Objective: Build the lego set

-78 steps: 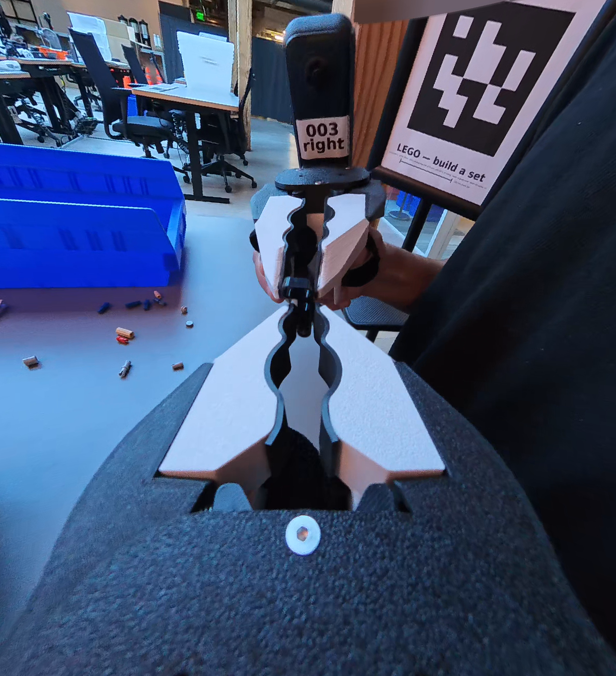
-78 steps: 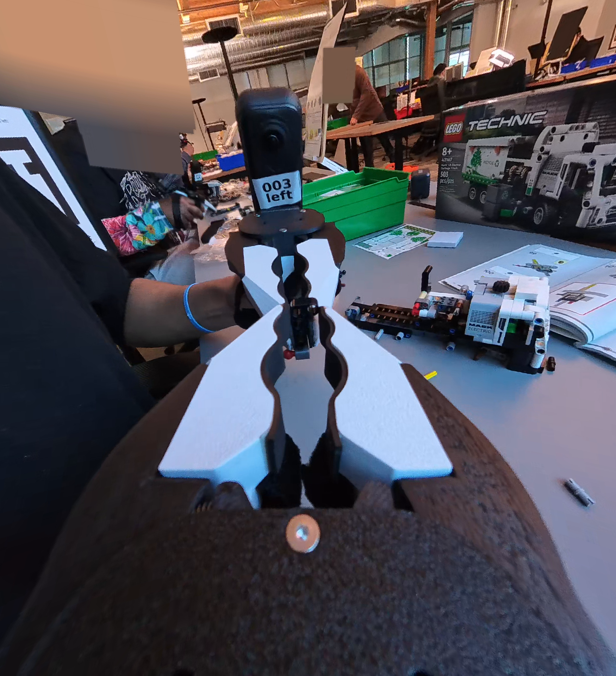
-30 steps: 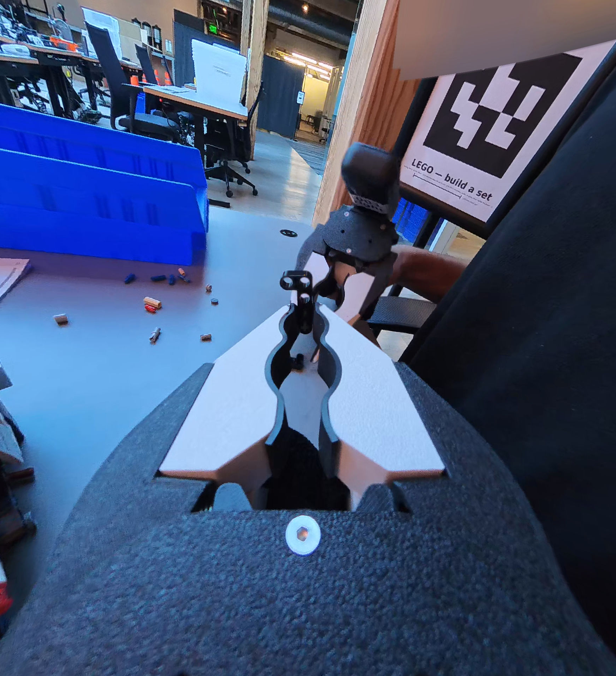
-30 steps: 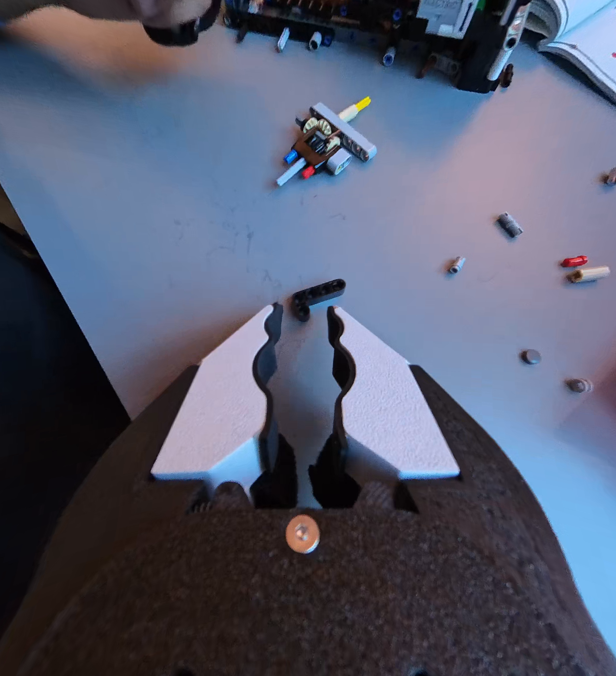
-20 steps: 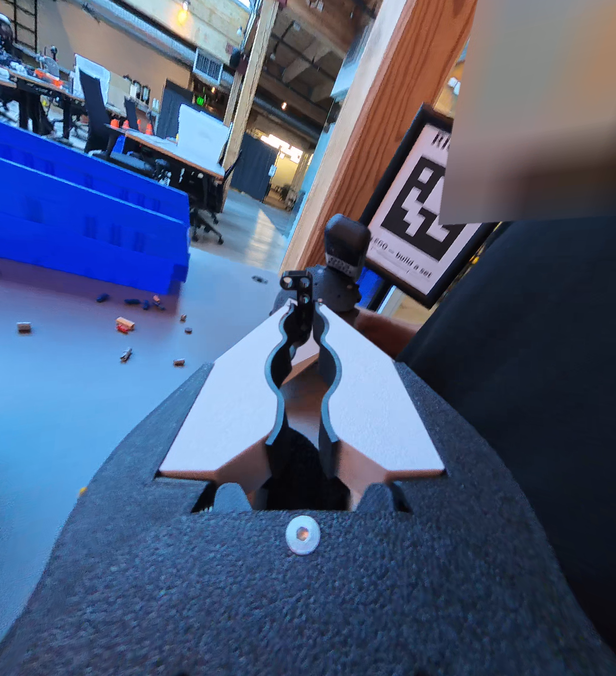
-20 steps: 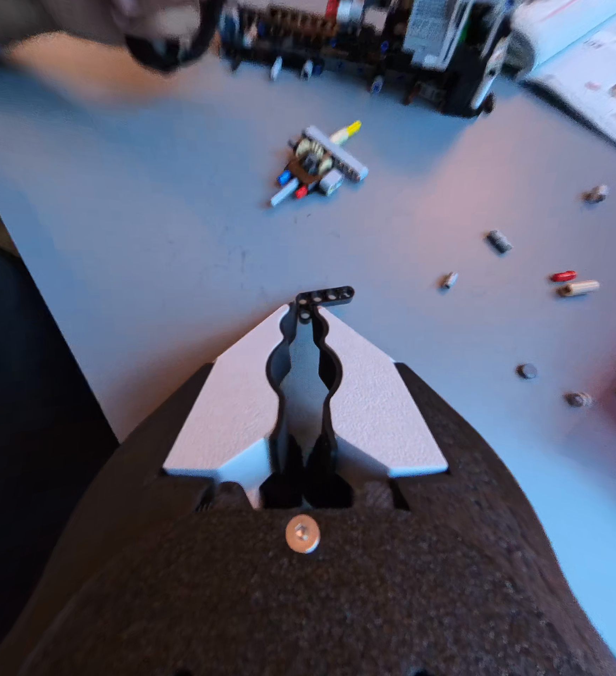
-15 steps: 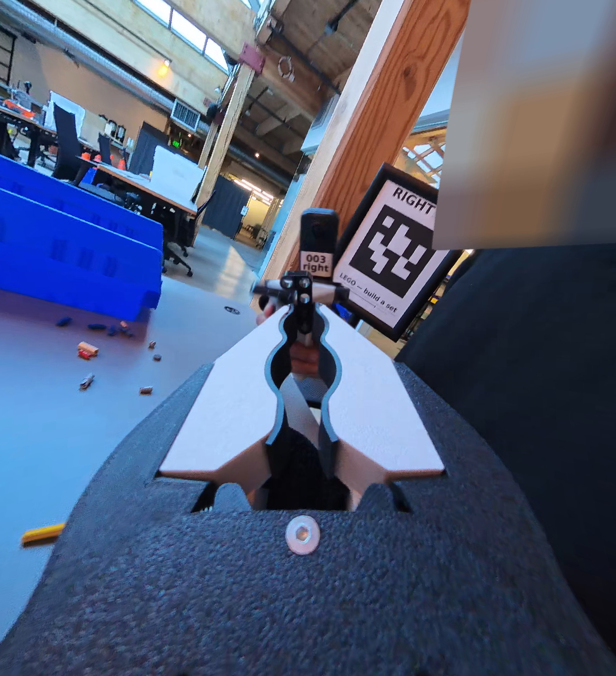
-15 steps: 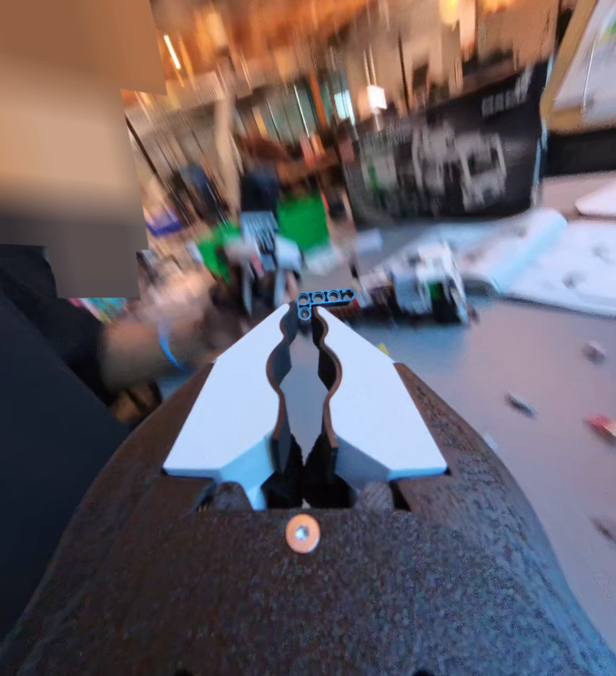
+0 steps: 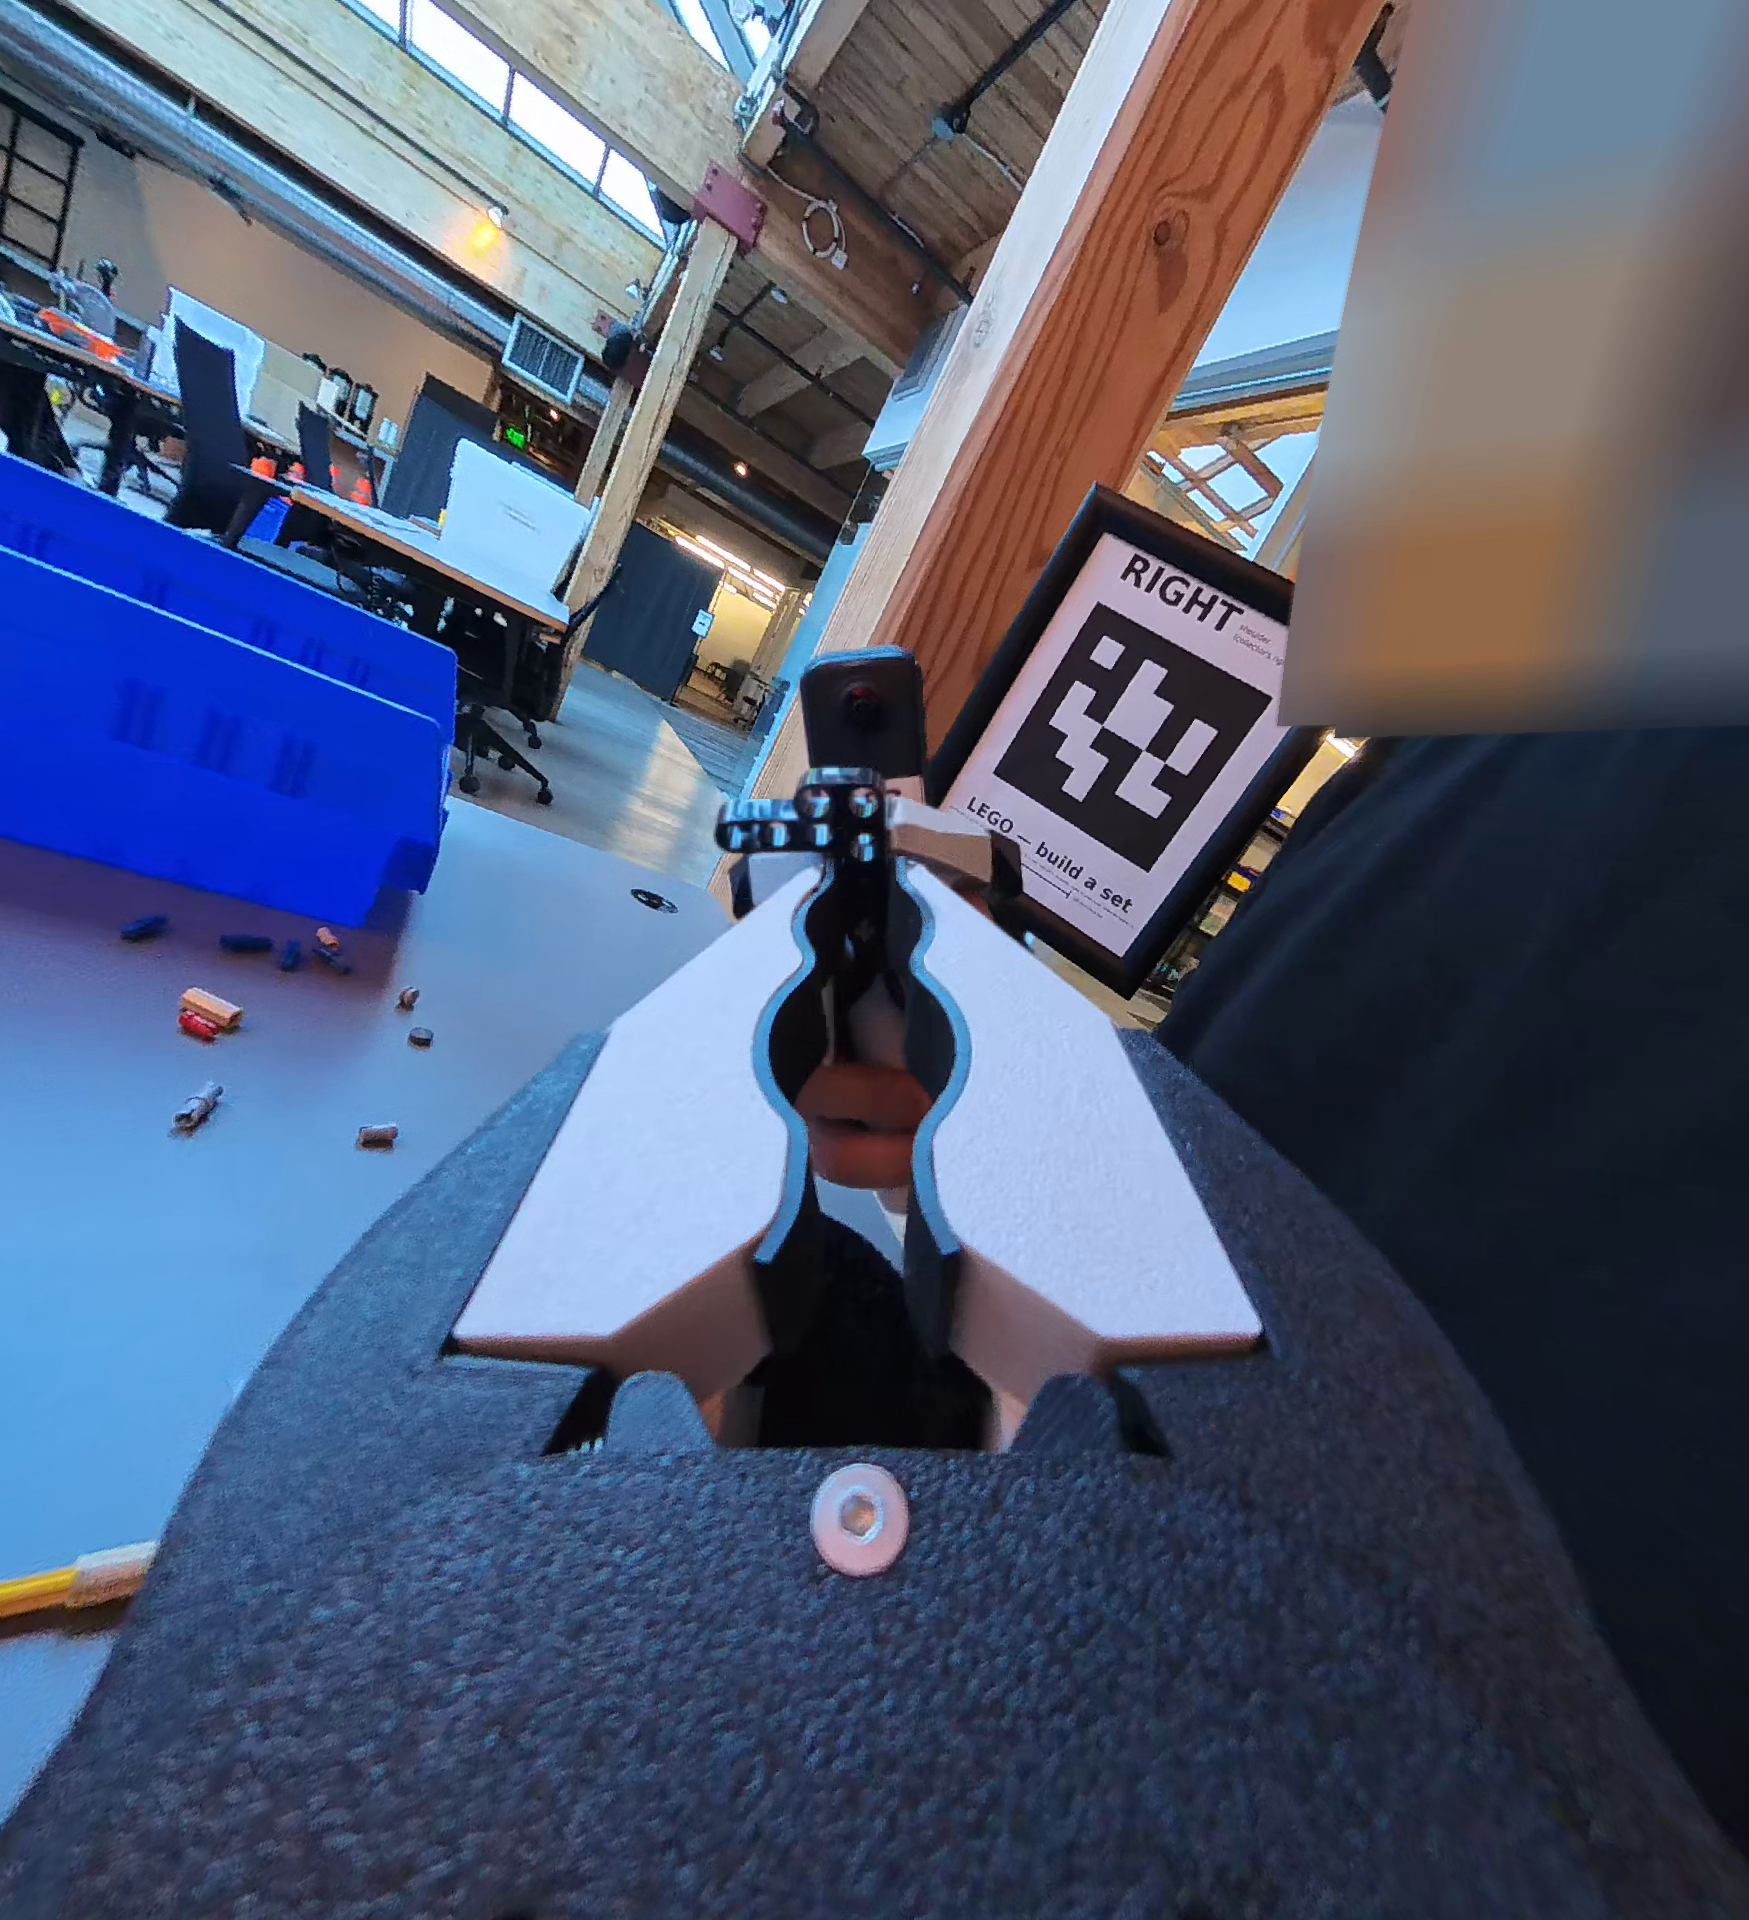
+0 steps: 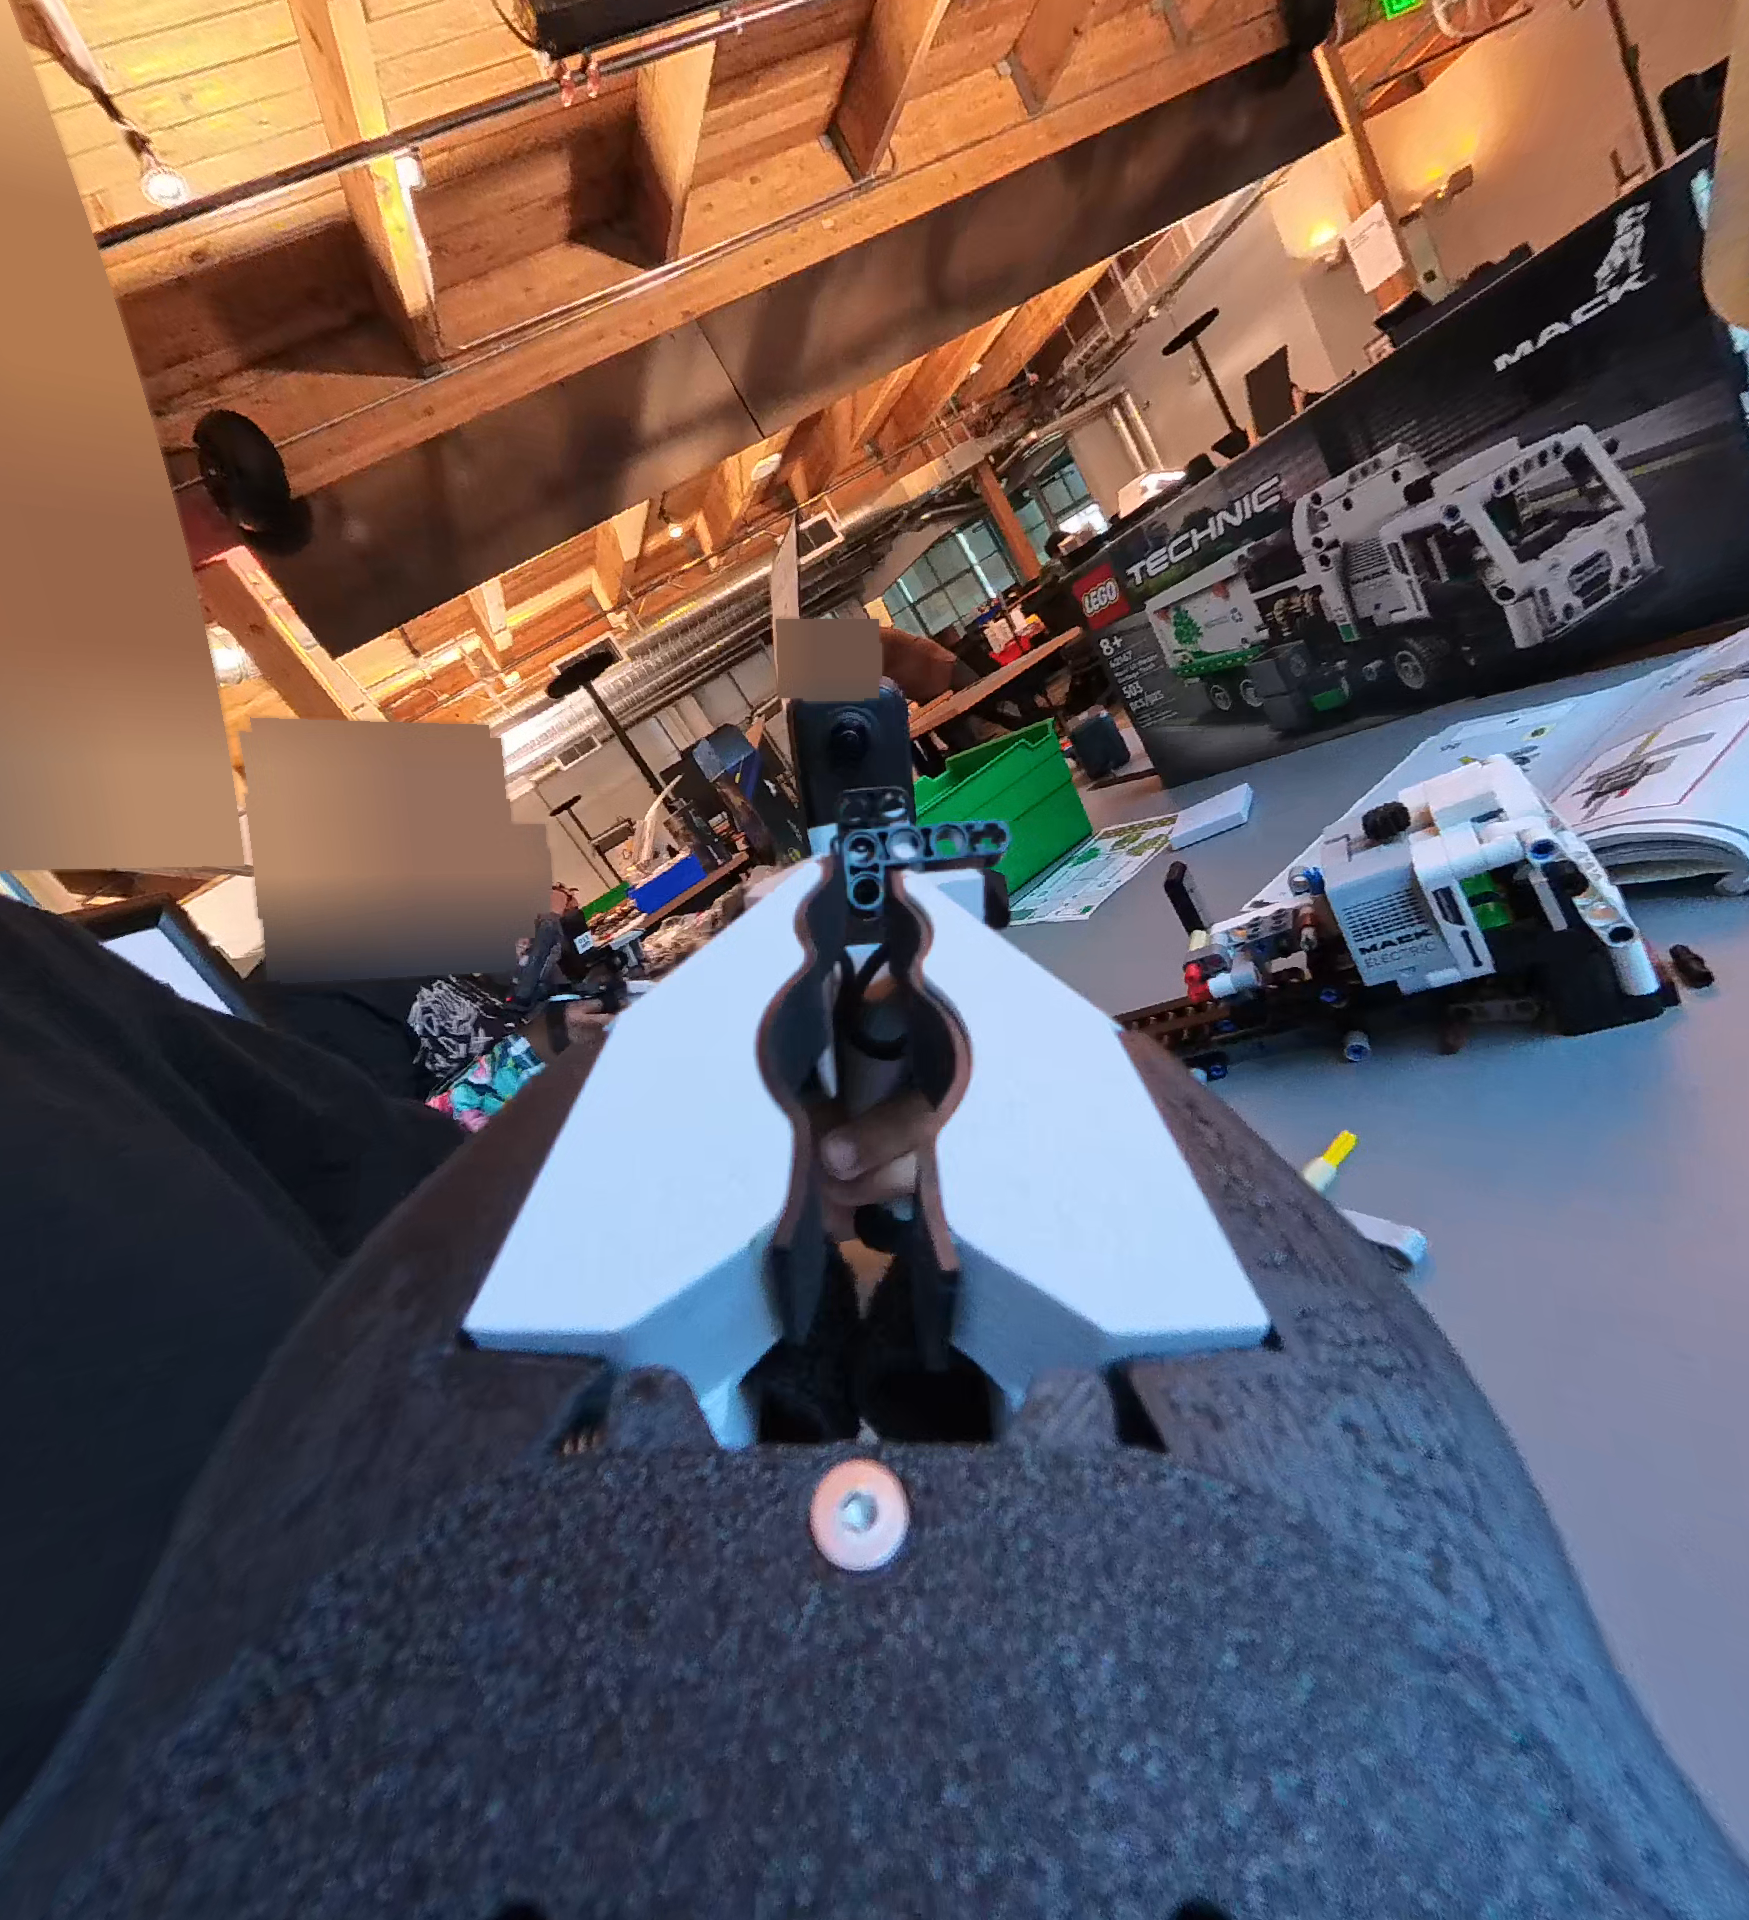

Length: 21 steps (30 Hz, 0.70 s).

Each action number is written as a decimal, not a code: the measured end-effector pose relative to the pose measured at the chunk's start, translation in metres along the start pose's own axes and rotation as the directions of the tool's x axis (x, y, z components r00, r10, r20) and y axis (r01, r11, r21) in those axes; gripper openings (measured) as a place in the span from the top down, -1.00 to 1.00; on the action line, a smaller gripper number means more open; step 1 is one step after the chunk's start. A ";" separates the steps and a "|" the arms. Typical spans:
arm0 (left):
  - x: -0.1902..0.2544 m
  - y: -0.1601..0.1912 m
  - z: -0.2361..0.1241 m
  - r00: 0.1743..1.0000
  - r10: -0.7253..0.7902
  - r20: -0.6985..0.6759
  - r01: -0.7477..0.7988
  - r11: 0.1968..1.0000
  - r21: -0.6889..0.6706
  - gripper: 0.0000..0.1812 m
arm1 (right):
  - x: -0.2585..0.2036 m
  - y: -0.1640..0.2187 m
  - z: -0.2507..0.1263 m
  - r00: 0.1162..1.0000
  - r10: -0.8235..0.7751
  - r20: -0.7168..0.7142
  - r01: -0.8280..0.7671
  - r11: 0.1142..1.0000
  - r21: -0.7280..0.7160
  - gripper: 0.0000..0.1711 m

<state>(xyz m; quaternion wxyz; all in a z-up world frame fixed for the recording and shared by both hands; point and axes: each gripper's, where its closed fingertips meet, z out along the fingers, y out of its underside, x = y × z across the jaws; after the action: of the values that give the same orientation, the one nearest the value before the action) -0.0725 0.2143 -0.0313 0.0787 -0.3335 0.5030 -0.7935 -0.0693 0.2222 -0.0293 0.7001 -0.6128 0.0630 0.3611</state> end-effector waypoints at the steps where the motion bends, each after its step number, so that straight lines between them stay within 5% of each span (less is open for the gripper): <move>1: -0.001 0.000 0.000 1.000 0.002 0.007 -0.002 1.000 0.005 0.95 | 0.000 0.000 0.000 1.000 0.011 0.009 -0.011 1.000 0.002 0.92; 11: -0.011 -0.003 0.001 0.996 -0.021 0.082 0.016 0.998 0.057 0.95 | 0.011 -0.005 0.002 0.980 0.191 0.063 -0.198 0.968 0.152 0.93; 21: -0.015 -0.002 -0.003 0.991 -0.045 0.126 0.038 0.998 0.058 0.96 | 0.013 -0.002 0.006 0.986 0.155 0.060 -0.162 0.974 0.159 0.93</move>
<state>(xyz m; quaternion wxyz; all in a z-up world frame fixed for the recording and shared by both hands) -0.0623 0.2242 -0.0374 0.1033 -0.3913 0.4677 -0.7858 -0.0609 0.2327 -0.0332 0.7182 -0.5376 0.1244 0.4239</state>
